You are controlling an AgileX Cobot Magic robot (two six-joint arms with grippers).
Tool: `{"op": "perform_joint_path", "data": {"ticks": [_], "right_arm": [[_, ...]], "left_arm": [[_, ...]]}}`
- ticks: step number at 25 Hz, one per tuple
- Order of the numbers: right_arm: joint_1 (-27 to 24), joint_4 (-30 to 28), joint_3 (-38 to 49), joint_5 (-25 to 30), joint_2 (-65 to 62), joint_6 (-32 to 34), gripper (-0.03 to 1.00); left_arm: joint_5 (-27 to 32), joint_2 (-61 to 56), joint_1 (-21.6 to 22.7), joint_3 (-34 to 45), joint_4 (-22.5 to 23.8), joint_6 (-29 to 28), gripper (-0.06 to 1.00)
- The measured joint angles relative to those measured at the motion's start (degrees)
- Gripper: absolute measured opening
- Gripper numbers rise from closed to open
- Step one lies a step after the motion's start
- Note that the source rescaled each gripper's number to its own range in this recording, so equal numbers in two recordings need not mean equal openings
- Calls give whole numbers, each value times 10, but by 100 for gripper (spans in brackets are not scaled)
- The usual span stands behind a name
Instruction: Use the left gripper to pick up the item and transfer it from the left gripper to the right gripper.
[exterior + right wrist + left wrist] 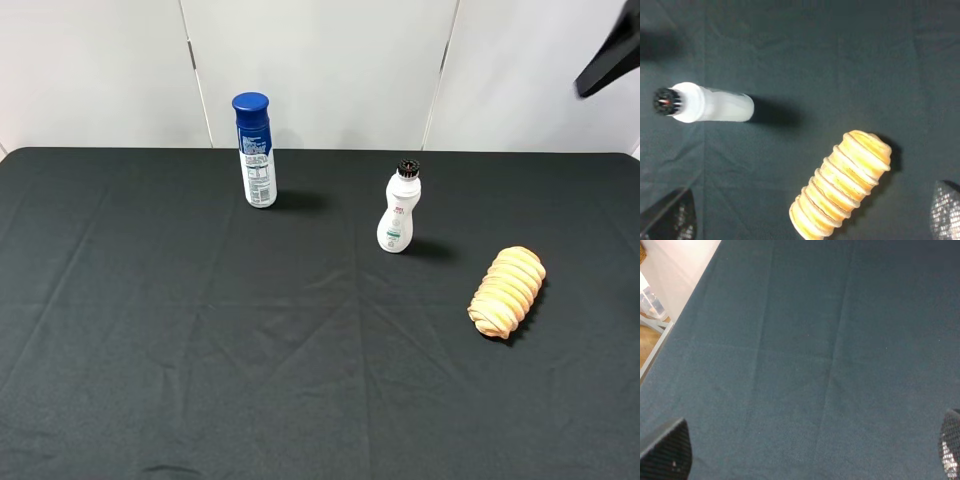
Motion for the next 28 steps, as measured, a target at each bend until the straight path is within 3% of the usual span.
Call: {"op": "perform_joint_path", "data": {"ticks": [13, 19, 28], "right_arm": [[0, -43, 25, 15, -224, 2, 100], [22, -59, 215, -13, -377, 3, 100], [53, -133, 402, -44, -584, 64, 100]], "left_arm": [[0, 0, 0, 0, 0, 0, 100], [0, 0, 0, 0, 0, 0, 99], [1, 0, 0, 0, 0, 0, 99]]}}
